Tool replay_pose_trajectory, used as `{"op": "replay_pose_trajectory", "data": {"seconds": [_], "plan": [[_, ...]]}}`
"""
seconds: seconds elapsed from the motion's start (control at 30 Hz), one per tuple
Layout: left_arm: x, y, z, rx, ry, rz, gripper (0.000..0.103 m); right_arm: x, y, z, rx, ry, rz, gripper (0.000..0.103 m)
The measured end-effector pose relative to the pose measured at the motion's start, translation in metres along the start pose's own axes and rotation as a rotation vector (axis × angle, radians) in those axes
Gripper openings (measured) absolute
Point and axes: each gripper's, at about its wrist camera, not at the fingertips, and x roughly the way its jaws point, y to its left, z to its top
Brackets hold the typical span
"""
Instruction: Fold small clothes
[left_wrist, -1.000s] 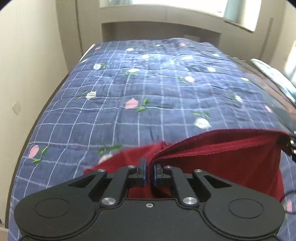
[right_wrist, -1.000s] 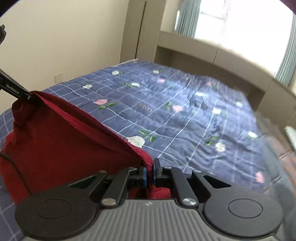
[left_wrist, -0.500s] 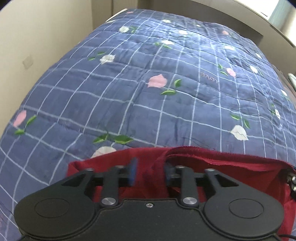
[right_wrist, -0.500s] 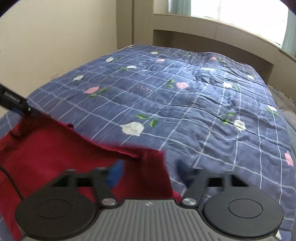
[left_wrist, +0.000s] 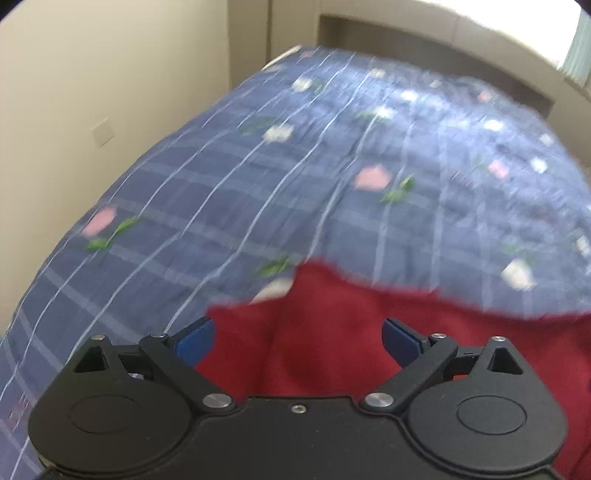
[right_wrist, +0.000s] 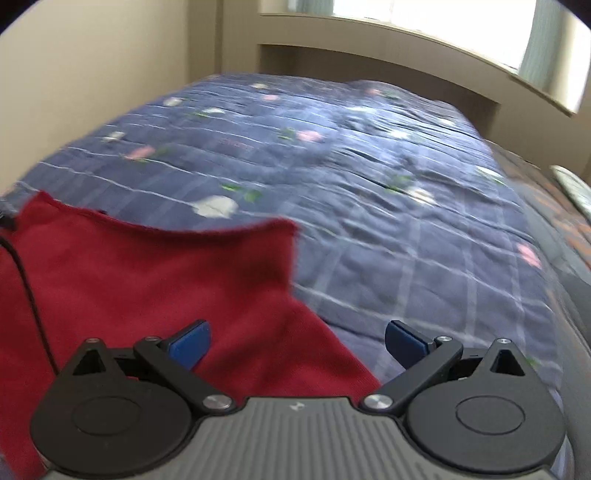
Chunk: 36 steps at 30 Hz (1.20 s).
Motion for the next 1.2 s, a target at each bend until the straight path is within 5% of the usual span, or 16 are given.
{"op": "replay_pose_trajectory", "data": {"seconds": [0.27,0.37,0.73,0.9,1.2], "plan": [[0.009,0.014,-0.036,-0.054,0.066,0.130,0.099,-0.020,-0.032,-0.012,0.199,0.012,-0.220,0.103],[-0.004,0.015,-0.043,-0.081,0.041,0.133,0.100,-0.036,-0.038,-0.017,0.288,-0.007,-0.206,0.103],[-0.039,0.008,-0.076,-0.067,0.011,0.087,0.102,-0.075,0.020,-0.044,0.288,0.007,-0.071,0.102],[-0.050,0.017,-0.094,-0.050,0.045,0.045,0.102,-0.079,0.044,-0.050,0.307,0.019,-0.046,0.076],[-0.060,0.048,-0.113,-0.066,0.094,-0.010,0.102,-0.033,0.036,-0.012,0.330,-0.008,-0.039,0.063]]}}
